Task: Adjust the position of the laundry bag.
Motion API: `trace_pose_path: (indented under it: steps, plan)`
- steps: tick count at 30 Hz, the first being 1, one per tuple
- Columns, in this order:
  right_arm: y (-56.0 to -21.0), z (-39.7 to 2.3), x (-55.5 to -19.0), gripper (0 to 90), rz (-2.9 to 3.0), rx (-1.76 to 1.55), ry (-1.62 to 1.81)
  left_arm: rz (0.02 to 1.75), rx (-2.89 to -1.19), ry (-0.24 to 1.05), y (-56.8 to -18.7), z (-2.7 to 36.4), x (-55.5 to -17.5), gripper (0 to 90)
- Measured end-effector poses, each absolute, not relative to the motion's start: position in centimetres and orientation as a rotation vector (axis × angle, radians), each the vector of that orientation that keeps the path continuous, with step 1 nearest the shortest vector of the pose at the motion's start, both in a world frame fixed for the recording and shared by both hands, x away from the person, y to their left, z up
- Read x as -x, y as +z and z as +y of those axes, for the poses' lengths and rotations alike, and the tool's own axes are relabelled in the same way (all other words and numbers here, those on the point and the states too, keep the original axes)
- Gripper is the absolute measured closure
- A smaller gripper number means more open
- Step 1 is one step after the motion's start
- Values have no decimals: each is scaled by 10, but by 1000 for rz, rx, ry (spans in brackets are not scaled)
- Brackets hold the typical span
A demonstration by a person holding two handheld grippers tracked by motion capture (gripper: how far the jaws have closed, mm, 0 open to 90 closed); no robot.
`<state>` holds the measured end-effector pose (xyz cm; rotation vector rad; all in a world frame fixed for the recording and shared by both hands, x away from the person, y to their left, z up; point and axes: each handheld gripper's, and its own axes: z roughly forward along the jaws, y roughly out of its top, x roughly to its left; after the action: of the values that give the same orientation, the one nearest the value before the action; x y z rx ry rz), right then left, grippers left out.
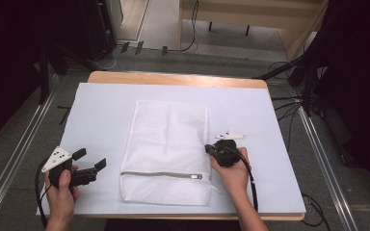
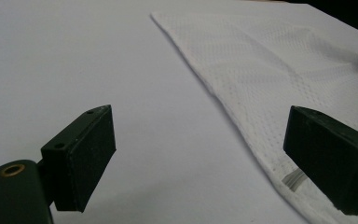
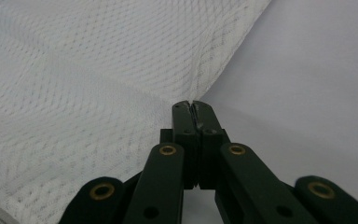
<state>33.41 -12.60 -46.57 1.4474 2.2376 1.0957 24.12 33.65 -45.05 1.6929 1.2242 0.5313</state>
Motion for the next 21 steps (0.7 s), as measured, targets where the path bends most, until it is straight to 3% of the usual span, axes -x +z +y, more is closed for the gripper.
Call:
trace_pose_path:
  steps: [12, 13, 16, 19, 21]
  plan:
    - [-466, -162, -340, 895, 2192, -1491, 1081, 1220, -1699, 531, -451, 335, -241, 93]
    - [-466, -166, -339, 803, 2179, -1478, 1083, 1218, -1701, 527, -451, 335, -241, 93]
    - [-464, -171, -337, 741, 2143, -1476, 1083, 1217, -1700, 524, -451, 334, -241, 94]
    - [-462, -191, -324, 596, 2058, -1490, 1152, 1214, -1705, 525, -451, 333, -241, 93]
    - [-462, -199, -314, 551, 2045, -1488, 1182, 1208, -1708, 518, -451, 331, -241, 93]
